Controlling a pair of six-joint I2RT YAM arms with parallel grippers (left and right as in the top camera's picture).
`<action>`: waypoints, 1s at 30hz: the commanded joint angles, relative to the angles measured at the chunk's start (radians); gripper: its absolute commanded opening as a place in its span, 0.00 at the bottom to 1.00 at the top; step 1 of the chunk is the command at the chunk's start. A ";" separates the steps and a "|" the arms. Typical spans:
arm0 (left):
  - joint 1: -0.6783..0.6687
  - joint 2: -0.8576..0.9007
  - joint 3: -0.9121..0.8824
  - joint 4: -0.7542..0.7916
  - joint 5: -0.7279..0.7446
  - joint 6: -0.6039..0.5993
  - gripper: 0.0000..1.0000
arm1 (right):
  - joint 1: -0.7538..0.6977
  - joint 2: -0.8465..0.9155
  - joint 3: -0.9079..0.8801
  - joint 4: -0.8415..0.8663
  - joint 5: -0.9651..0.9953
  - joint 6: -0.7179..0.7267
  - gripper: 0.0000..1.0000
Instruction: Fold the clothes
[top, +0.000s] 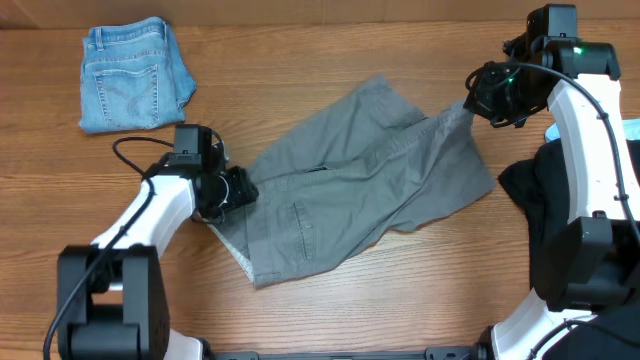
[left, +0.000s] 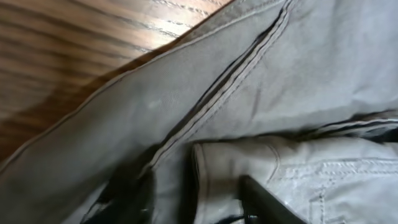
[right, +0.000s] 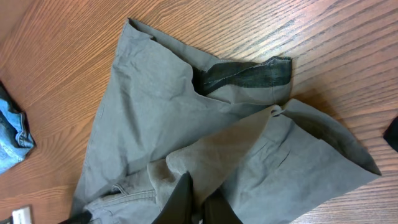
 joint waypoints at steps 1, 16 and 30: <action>-0.003 0.033 -0.007 0.030 0.027 0.043 0.40 | 0.000 -0.014 0.031 -0.003 -0.006 -0.005 0.04; -0.002 -0.081 0.042 -0.045 0.064 0.057 0.04 | -0.001 -0.014 0.031 -0.008 -0.005 -0.031 0.04; -0.001 -0.468 0.140 -0.568 -0.277 -0.020 0.05 | 0.000 -0.014 0.031 0.148 0.001 -0.030 0.04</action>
